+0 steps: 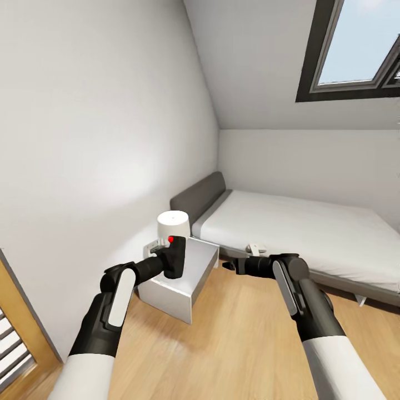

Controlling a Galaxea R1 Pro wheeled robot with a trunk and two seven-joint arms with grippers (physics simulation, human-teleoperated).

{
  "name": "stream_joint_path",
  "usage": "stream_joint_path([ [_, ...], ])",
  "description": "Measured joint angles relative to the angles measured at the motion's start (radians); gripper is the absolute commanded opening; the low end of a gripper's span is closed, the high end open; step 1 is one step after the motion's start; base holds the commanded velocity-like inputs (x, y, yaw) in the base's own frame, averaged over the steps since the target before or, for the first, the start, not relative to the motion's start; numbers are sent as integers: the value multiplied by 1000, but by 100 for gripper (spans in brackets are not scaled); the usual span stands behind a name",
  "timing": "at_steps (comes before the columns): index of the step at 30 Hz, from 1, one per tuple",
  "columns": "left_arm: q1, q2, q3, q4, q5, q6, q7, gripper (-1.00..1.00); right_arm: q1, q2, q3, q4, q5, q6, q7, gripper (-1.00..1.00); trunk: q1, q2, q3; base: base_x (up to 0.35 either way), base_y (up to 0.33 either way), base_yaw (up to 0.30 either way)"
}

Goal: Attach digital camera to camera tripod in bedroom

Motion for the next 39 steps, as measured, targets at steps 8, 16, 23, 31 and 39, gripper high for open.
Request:
stream_joint_path([
  [8, 0, 0, 0, 1, 2, -1, 1, -100, 0, 1, 2, 0, 0, 0, 0, 100, 0, 0, 0, 5, -8, -34],
  [16, 0, 0, -1, 2, 1, -8, 4, -100, 0, 2, 3, 0, -1, 0, 0, 100, 0, 0, 0, 123, -168, -2],
  [23, 0, 0, 0, 4, 5, -11, 3, -100, 0, 2, 3, 0, -1, 0, 0, 100, 0, 0, 0, 208, -210, 0],
  [31, 0, 0, -1, 4, 4, -11, 4, -100, 0, 1, 2, 2, -2, 0, 0, 100, 0, 0, 0, 223, -193, -56],
  [39, 0, 0, -2, 4, 3, -7, 6, -100, 0, 1, 2, 6, 0, 0, 0, 100, 0, 0, 0, 20, -16, -258],
])
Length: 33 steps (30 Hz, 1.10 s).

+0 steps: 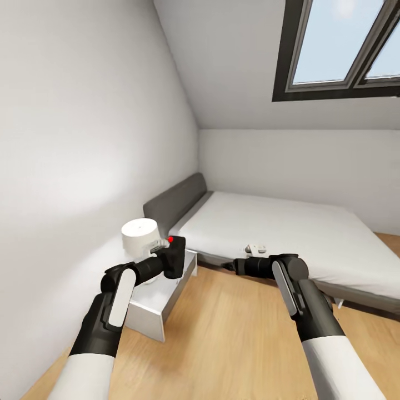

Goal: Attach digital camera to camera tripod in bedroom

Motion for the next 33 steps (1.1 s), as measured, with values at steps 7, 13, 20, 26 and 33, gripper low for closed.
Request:
stream_joint_path([
  [7, 0, 0, 0, 0, 0, 0, 0, -100, 0, 0, 0, 0, 0, 0, -1, 100, 0, 0, 0, 2, -1, -270],
  [13, 0, 0, -1, 2, -2, 0, 1, -100, 0, 0, 0, 0, 15, 0, -5, 100, 0, 0, 0, 0, 0, -280],
  [20, 0, 0, -4, 17, -4, -2, 1, -100, 0, 0, 0, -2, 30, 0, -7, 100, 0, 0, 0, 0, 0, -286],
  [26, 0, 0, -4, 22, -5, -3, 1, -100, 0, 0, -2, -5, 33, 0, -7, 100, 0, 0, 0, 0, 0, -288],
  [33, 0, 0, -3, 23, -5, -3, 1, -100, 0, 0, -5, -7, 35, 0, -7, 100, 0, 0, 0, 0, 0, -289],
])
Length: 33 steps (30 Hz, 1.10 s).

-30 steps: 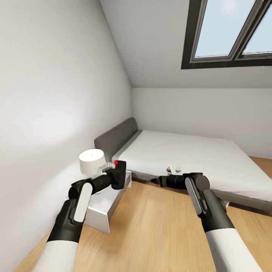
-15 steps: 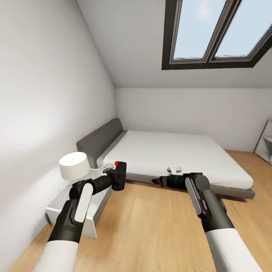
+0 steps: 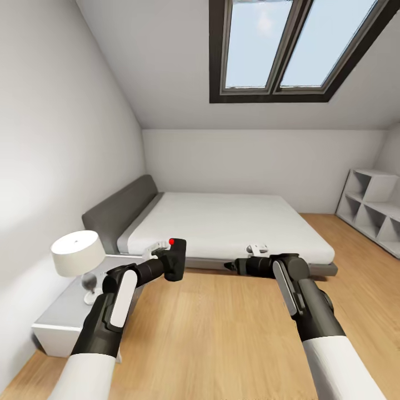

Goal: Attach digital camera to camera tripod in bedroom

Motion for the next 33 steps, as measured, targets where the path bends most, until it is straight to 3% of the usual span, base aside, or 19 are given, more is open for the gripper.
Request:
stream_joint_path([
  [22, 0, 0, -4, 36, -13, -3, 8, -100, 0, 0, 1, 16, -4, 0, -53, 100, 0, 0, 0, 0, 0, -289],
  [24, 0, 14, 8, 118, -33, -4, 31, -100, 0, -3, -4, 218, 7, -54, -115, 100, 0, 0, 0, 0, 0, -289],
  [25, 0, 20, 10, 140, -27, -4, 34, -100, 0, -5, -4, 261, 10, -77, -125, 100, 0, 0, 0, 0, 0, -289],
  [27, 0, 53, 25, 237, -41, -4, 42, -100, 0, -18, -6, 425, 30, -196, -163, 100, 0, 0, 0, 0, 0, -289],
  [31, 0, 105, 50, 369, -31, -10, 46, -100, 0, -43, -6, 618, 43, -344, -201, 100, 0, 0, 0, 0, 0, -289],
  [33, 0, 141, 61, 486, -39, -30, 46, -100, 0, -62, -4, 728, 46, -402, -217, 100, 0, 0, 0, 0, 0, -289],
])
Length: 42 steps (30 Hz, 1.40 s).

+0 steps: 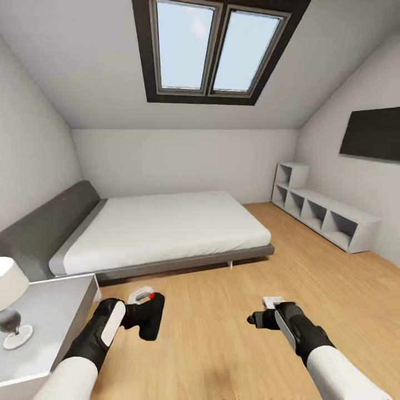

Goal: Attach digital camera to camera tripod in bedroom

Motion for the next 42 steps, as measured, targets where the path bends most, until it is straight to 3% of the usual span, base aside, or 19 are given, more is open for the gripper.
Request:
stream_joint_path([
  [1, 0, 21, 4, 79, 13, -30, -1, -100, 0, -11, 0, 69, 2, -24, -6, 100, 0, 0, 0, 0, 0, -289],
  [4, 0, 46, 10, 261, 8, -127, -3, -100, 0, -30, 0, 208, 2, -53, -15, 100, 0, 0, 0, 0, 0, -289],
  [6, 0, 60, 10, 455, 6, -258, -4, -100, 0, -49, 2, 340, 4, -93, -18, 100, 0, 0, 0, 0, 0, -289],
  [7, -1, 70, 8, 594, 5, -366, -5, -100, 1, -69, 3, 441, 6, -165, -19, 100, 0, 0, 0, 0, 0, -289],
  [9, 0, 76, 5, 682, 17, -438, -7, -100, 0, -81, 3, 508, 3, -237, -19, 100, 0, 0, 0, 0, 0, -289],
  [10, 1, 79, 2, 732, 18, -494, -7, -100, 3, -90, 3, 543, 3, -310, -19, 100, 0, 0, 0, 0, 0, -289],
  [12, 9, 83, 2, 774, 22, -554, -7, -100, 32, -101, 3, 571, 2, -407, -21, 100, 0, 0, 0, 0, 0, -289],
  [15, 39, 82, 3, 800, 24, -598, -5, -100, 118, -114, 3, 588, 1, -499, -24, 100, 0, 0, 0, 0, 0, -289],
  [16, 57, 80, 3, 806, 24, -609, -4, -100, 163, -118, 3, 592, 2, -529, -24, 100, 0, 0, 0, 0, 0, -288],
  [17, 87, 77, 2, 814, 23, -622, 0, -100, 249, -123, 3, 597, 2, -603, -25, 100, 0, 0, 0, 0, 0, -288],
  [19, 97, 72, 4, 815, 24, -625, 0, -100, 283, -124, 3, 598, 1, -635, -25, 100, 0, 0, 0, 0, 0, -288],
  [25, 111, 57, 3, 808, 23, -634, -1, -100, 301, -121, 3, 599, 0, -677, -26, 100, 0, 0, 0, 0, 0, -282],
  [35, 116, 58, 4, 810, 24, -755, 10, -100, 304, -117, 2, 599, -2, -697, -25, 100, 0, 0, 5, 0, 0, -258],
  [42, 146, 64, 3, 814, 24, -793, 161, -100, 305, -117, 2, 599, -2, -700, -25, 100, 0, 0, 9, 63, 0, -247],
])
